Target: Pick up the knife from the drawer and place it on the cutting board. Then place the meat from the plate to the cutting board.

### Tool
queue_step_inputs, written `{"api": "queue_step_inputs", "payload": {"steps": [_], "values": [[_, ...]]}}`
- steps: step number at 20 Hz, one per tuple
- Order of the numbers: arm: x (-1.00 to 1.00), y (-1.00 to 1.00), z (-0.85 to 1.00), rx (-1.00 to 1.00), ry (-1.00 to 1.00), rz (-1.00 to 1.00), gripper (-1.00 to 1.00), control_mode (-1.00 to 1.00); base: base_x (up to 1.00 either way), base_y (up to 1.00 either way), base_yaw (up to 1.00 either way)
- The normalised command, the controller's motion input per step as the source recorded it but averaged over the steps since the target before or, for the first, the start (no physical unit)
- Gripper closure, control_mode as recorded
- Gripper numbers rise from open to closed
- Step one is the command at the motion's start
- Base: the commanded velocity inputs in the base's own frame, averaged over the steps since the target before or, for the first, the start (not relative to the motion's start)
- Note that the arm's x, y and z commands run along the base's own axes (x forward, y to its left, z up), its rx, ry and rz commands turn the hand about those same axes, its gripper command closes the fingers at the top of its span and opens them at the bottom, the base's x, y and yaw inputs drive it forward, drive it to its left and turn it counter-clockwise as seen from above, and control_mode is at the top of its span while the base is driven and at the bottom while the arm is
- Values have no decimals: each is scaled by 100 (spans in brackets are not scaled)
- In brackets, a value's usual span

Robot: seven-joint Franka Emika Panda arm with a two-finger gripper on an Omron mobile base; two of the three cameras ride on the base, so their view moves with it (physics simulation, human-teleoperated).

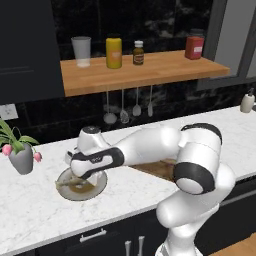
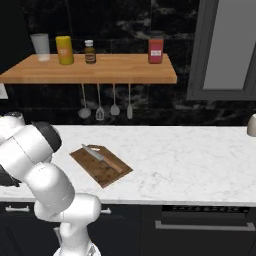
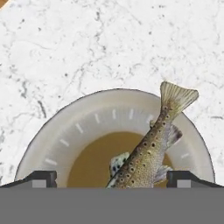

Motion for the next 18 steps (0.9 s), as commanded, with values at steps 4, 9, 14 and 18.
{"api": "queue_step_inputs", "payload": {"steps": [4, 9, 14, 18], "values": [[50, 19, -20, 0, -1, 5, -100, -100, 0, 0, 0], [47, 4, -31, -1, 0, 6, -100, -100, 0, 0, 0], [3, 0, -30, -9, 0, 7, -100, -100, 0, 0, 0], [-51, 0, -3, -3, -3, 5, -100, -100, 0, 0, 0]]}}
